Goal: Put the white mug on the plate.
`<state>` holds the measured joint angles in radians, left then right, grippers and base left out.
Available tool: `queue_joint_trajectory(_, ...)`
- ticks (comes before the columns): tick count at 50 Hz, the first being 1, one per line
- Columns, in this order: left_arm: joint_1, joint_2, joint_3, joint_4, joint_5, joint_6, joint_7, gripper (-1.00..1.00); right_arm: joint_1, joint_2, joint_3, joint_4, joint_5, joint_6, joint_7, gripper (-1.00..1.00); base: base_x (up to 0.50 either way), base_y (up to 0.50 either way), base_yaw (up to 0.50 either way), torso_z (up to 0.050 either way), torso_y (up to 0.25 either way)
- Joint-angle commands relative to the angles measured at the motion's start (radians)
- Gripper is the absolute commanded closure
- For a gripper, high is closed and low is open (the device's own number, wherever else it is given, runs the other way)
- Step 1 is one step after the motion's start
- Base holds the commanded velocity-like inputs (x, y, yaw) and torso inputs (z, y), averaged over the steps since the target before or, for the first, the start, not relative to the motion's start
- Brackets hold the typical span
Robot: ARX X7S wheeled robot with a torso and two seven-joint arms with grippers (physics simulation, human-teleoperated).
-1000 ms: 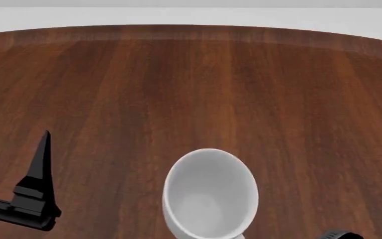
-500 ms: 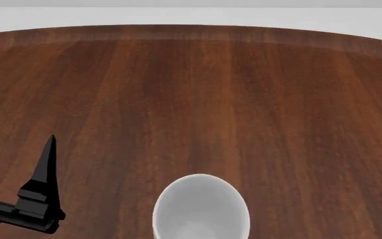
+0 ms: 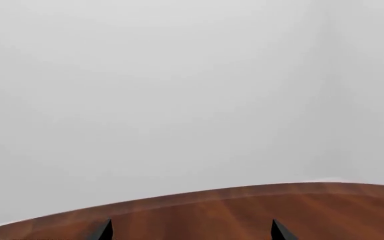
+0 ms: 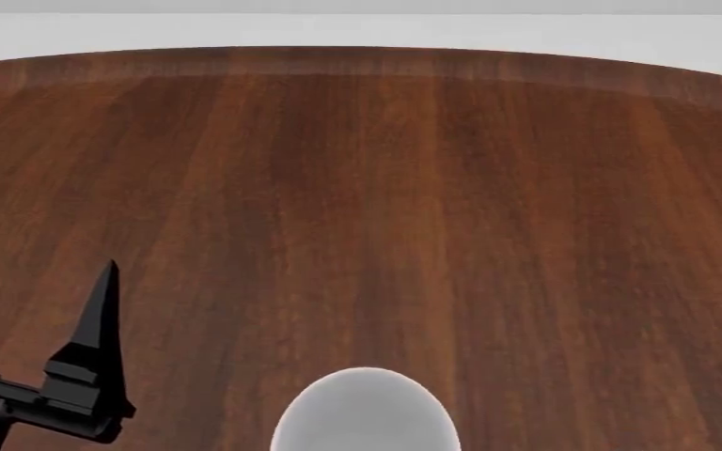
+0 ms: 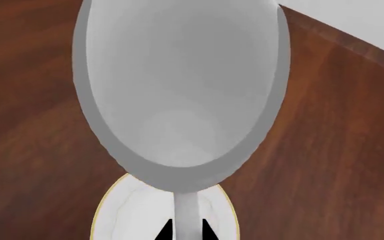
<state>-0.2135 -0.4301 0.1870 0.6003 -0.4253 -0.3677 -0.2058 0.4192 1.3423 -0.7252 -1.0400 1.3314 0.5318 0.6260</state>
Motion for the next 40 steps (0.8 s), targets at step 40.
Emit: queue_joint_trajectory(40, -0.013, 0.037, 0.023, -0.146, -0.019, 0.136, 0.079, -1.0, -1.011, 0.228, 0.081, -0.007, -0.497, -0.608, 0.212, 1.0, 0.0, 0.0, 0.0, 0.0, 0.0)
